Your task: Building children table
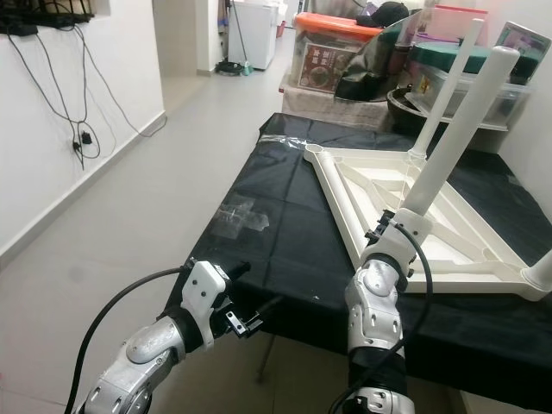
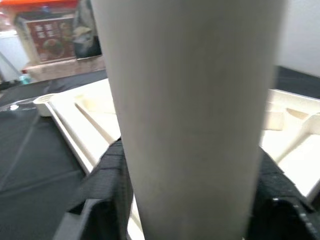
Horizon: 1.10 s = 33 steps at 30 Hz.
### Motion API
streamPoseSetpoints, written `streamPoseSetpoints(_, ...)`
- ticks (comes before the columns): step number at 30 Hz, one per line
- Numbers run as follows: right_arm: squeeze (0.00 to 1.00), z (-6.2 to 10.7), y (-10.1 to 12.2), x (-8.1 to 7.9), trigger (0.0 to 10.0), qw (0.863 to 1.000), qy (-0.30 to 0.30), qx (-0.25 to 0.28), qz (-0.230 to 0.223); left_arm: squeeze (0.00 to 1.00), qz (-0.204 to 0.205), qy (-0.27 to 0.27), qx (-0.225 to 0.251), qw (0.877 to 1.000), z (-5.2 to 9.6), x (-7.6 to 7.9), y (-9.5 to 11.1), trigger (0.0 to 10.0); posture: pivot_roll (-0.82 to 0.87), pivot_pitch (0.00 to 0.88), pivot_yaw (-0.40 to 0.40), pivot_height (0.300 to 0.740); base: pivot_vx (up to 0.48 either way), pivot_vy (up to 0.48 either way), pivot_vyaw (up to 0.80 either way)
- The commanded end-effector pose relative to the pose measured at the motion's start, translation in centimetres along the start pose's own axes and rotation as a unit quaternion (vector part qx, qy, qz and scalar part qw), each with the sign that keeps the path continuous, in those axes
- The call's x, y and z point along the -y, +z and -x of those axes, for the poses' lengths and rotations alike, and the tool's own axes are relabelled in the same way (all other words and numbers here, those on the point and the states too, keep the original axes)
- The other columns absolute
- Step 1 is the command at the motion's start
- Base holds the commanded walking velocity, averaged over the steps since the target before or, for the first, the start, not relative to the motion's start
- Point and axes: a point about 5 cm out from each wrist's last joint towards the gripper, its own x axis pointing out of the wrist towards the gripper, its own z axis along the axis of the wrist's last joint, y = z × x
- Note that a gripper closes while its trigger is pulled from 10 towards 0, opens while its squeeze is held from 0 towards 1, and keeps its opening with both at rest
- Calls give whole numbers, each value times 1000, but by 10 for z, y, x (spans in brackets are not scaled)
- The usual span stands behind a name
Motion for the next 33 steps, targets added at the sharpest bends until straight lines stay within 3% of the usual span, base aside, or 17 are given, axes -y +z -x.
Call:
streamPoseSetpoints(1, 1000, 3, -2, -16, 10000, 998, 56, 4, -19, 0, -1, -3, -5, 1000, -1, 1, -1, 10000, 144, 0, -105, 740, 0, 0, 0)
streamPoseSetpoints(4, 1000, 3, 0, -19, 10000, 997, 73, 10, -18, 0, -1, -3, -5, 1000, -1, 1, -1, 10000, 144, 0, -105, 740, 0, 0, 0)
streamPoseSetpoints(5, 0, 2, 3, -20, 10000, 996, 83, 23, -27, 0, 0, -3, -5, 1000, -1, 1, -1, 10000, 145, 0, -106, 740, 0, 0, 0)
streamPoseSetpoints(9, 0, -2, 9, -21, 10000, 989, 134, 30, -54, 0, 1, -3, -5, 1000, -1, 1, -1, 10000, 145, 0, -106, 740, 0, 0, 0)
streamPoseSetpoints(11, 0, -2, 12, -29, 10000, 963, 261, 6, -65, 0, 1, -4, -5, 1000, -1, 1, -1, 10000, 145, 0, -106, 740, 0, 0, 0)
streamPoseSetpoints(13, 0, -1, 14, -30, 10000, 951, 303, 1, -64, 0, 1, -3, -5, 1000, -1, 1, -1, 10000, 145, 0, -106, 740, 0, 0, 0)
streamPoseSetpoints(14, 0, 3, 21, -32, 10000, 928, 365, -8, -71, 0, 0, -3, -5, 1000, -1, 1, 0, 10000, 145, 0, -104, 740, 0, 0, 0)
streamPoseSetpoints(16, 0, 4, 23, -32, 10000, 922, 381, -8, -73, 0, 0, -3, -5, 1000, -1, 1, 0, 10000, 145, 0, -104, 740, 0, 0, 0)
streamPoseSetpoints(17, 0, 9, 27, -35, 10000, 901, 429, -10, -68, 0, 0, -3, -5, 1000, -1, 0, 0, 10000, 143, 0, -103, 740, 0, 0, 0)
streamPoseSetpoints(18, 0, 9, 27, -35, 10000, 901, 429, -10, -68, 0, 0, -3, -5, 1000, -1, 0, 0, 10000, 143, 0, -103, 740, 0, 0, 0)
streamPoseSetpoints(21, 0, 16, 29, -38, 10000, 873, 484, -11, -61, 0, 1, -4, -5, 1000, -1, 0, 0, 10000, 143, 0, -103, 740, 0, 0, 0)
streamPoseSetpoints(23, 0, 34, 24, -42, 10000, 809, 585, -40, -32, 0, 0, -4, -5, 1000, -1, 0, 0, 10000, 145, 0, -105, 740, 0, 0, 0)
streamPoseSetpoints(24, 0, 34, 24, -42, 10000, 809, 585, -40, -32, 0, 0, -4, -5, 1000, -1, 0, 0, 10000, 145, 0, -105, 740, 0, 0, 0)
streamPoseSetpoints(26, 0, 53, 14, -42, 10000, 742, 666, -73, -3, 0, -1, -4, -5, 1000, -1, 1, 0, 10000, 150, 0, -108, 740, 0, 0, 0)
streamPoseSetpoints(27, 0, 58, 10, -43, 10000, 726, 682, -83, 2, 0, -1, -4, -5, 1000, -1, 1, 0, 10000, 150, 0, -108, 740, 0, 0, 0)
streamPoseSetpoints(31, 0, 59, 7, -45, 10000, 719, 689, -91, 2, 0, -1, -4, -5, 1000, -1, 1, 0, 10000, 153, 0, -111, 740, 0, 0, 0)
streamPoseSetpoints(33, 0, 56, 5, -48, 10000, 729, 678, -89, 4, 0, -2, -4, -5, 1000, -1, 1, 0, 10000, 153, 0, -111, 740, 0, 0, 0)
